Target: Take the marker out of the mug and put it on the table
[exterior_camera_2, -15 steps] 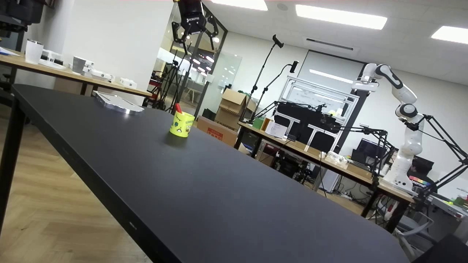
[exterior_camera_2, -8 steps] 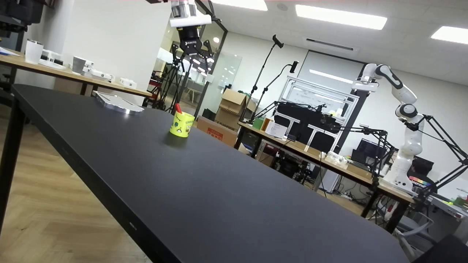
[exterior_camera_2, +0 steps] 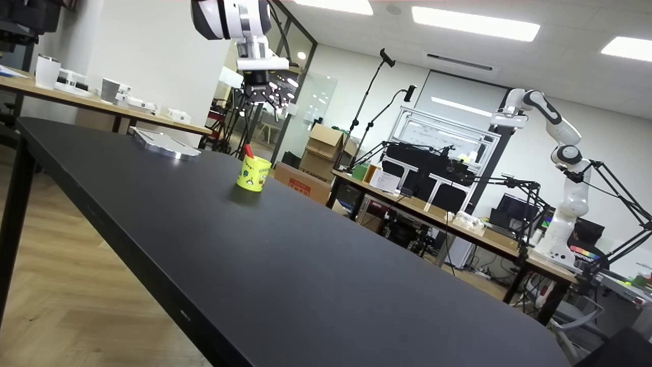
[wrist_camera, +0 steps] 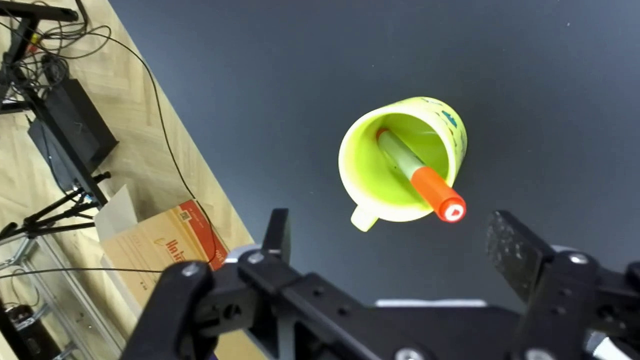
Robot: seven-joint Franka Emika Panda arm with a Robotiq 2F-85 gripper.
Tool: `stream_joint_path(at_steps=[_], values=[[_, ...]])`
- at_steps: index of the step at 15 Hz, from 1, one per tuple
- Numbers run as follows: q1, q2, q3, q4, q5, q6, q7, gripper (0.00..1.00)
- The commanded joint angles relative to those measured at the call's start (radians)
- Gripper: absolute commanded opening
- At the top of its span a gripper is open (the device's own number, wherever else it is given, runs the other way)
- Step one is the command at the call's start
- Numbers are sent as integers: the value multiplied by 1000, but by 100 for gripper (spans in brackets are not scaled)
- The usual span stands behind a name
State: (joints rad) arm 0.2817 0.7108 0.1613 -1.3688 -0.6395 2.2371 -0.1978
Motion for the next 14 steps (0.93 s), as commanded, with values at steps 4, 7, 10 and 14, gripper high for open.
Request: stream_joint_path(at_steps=[4, 7, 10, 14], values=[[36, 164, -29, 214, 117, -34, -109, 100], [45, 205, -41, 254, 166, -56, -135, 100], [52, 237, -51, 282, 197, -103, -144, 100], [52, 259, -61, 293, 209, -116, -149, 74]])
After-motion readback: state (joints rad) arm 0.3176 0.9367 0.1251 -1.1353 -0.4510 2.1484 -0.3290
